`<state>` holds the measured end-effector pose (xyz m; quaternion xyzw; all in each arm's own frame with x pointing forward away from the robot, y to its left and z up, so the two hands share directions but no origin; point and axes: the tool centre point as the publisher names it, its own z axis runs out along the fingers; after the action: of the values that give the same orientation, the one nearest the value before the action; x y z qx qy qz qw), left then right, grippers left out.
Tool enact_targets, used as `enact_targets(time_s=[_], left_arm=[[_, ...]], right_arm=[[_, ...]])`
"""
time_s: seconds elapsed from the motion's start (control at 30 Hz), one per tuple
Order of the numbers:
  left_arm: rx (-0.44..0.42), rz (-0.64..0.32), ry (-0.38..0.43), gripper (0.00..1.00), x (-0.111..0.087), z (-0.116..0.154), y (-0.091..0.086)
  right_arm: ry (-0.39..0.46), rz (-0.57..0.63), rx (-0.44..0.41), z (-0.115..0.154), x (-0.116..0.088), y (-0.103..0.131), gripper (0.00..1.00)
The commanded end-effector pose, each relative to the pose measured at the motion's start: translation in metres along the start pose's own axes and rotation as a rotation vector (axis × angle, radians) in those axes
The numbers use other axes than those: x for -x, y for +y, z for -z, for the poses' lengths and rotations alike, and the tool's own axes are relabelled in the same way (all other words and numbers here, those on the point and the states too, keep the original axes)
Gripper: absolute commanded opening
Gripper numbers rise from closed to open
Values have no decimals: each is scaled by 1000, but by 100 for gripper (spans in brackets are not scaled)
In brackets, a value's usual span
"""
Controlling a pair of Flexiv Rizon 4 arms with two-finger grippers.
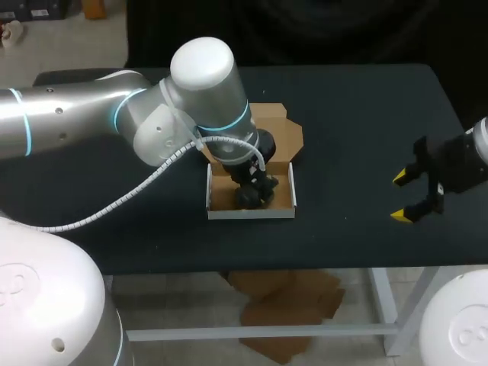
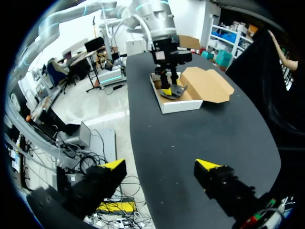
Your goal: Assemble the packaging by folding the flat box into shape, placing the metal phone stand inside, and closing the box properly
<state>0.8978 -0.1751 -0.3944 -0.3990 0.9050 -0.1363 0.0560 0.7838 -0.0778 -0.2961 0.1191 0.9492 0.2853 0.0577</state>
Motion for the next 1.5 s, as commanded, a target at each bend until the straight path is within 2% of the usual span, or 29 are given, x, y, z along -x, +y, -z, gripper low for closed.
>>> enact_targets(time_s=[0.03,0.33,0.43,0.63,0.8,0.93,1.13,1.5], left_arm=[[13,4,-8,0,0,-6,-4],[31,33,-29,0,8,-14,-4],[29,42,-32,22,11,-15,-5],[22,57,-35,74,13,-10,-6],[6,66,-47,100,12,0,-7],[-2,72,-56,100,11,6,-8],[20,134,-76,100,9,14,-8],[54,360,-107,100,3,33,-12]], right_arm=[[0,1,4,0,0,-1,100],[0,1,4,0,0,-1,100],[0,1,4,0,0,-1,100],[0,1,4,0,0,-1,100],[0,1,4,0,0,-1,100],[0,1,4,0,0,-1,100],[0,1,4,0,0,-1,100],[0,1,4,0,0,-1,100]])
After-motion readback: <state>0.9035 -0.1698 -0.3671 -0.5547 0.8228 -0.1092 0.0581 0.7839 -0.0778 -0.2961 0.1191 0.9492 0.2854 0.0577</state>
